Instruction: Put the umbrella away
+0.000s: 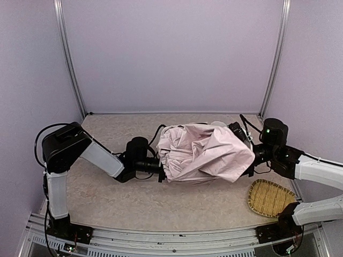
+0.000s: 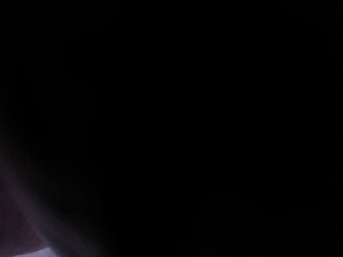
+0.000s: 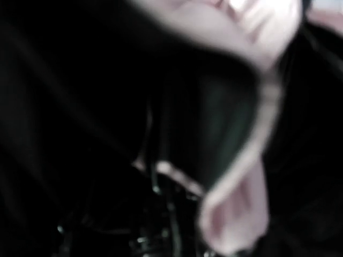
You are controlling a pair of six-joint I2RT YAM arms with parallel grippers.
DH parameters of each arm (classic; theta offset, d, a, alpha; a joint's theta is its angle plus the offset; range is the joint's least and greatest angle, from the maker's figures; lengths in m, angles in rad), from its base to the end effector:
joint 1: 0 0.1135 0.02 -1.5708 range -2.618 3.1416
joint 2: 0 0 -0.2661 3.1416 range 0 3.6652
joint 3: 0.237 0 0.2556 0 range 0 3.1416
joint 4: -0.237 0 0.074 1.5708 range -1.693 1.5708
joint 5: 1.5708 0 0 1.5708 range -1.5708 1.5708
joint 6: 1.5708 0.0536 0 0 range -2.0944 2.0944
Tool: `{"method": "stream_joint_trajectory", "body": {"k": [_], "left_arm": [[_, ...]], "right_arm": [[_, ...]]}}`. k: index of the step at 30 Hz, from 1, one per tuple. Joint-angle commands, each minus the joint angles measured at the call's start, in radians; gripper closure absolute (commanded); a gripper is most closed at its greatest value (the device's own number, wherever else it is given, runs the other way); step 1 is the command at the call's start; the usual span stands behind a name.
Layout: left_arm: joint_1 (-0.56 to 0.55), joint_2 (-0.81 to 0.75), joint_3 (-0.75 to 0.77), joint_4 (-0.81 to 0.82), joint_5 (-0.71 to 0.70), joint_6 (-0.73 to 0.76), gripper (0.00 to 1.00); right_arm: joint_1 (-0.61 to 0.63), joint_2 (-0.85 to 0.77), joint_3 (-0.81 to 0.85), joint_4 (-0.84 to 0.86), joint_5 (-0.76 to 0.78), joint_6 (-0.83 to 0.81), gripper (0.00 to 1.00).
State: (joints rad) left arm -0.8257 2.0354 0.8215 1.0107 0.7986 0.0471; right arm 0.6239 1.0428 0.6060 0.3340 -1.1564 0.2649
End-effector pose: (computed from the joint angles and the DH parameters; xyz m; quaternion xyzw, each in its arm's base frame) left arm 0.2371 -0.3137 0.1171 0.5245 0.5434 -0.4997 0.4241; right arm 0.1592 0.1751 0.2828 -0.4712 0.5465 0.6075 0.3320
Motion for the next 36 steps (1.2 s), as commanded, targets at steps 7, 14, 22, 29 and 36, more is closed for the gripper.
{"method": "stream_joint_trajectory", "body": {"k": [7,14,22,29,36], "left_arm": [[0.126,-0.015,0.356,-0.525,-0.137,0.428,1.00],[0.125,0.000,0.479,-0.753,-0.266,0.642,1.00],[0.110,0.017,0.477,-0.726,-0.446,0.809,1.00],[0.127,0.096,0.535,-0.658,-0.566,0.764,0.94],[0.197,0.161,0.702,-0.567,-0.852,0.430,0.33]], "right_arm": [[0.105,0.082,-0.080,-0.136,0.032,-0.139,1.00],[0.172,0.267,-0.164,-0.027,0.209,-0.055,1.00],[0.184,0.552,-0.171,0.093,0.270,0.053,1.00],[0.198,0.684,-0.166,0.144,0.226,0.106,1.00],[0.198,0.694,-0.143,0.064,0.259,0.096,1.00]]}}
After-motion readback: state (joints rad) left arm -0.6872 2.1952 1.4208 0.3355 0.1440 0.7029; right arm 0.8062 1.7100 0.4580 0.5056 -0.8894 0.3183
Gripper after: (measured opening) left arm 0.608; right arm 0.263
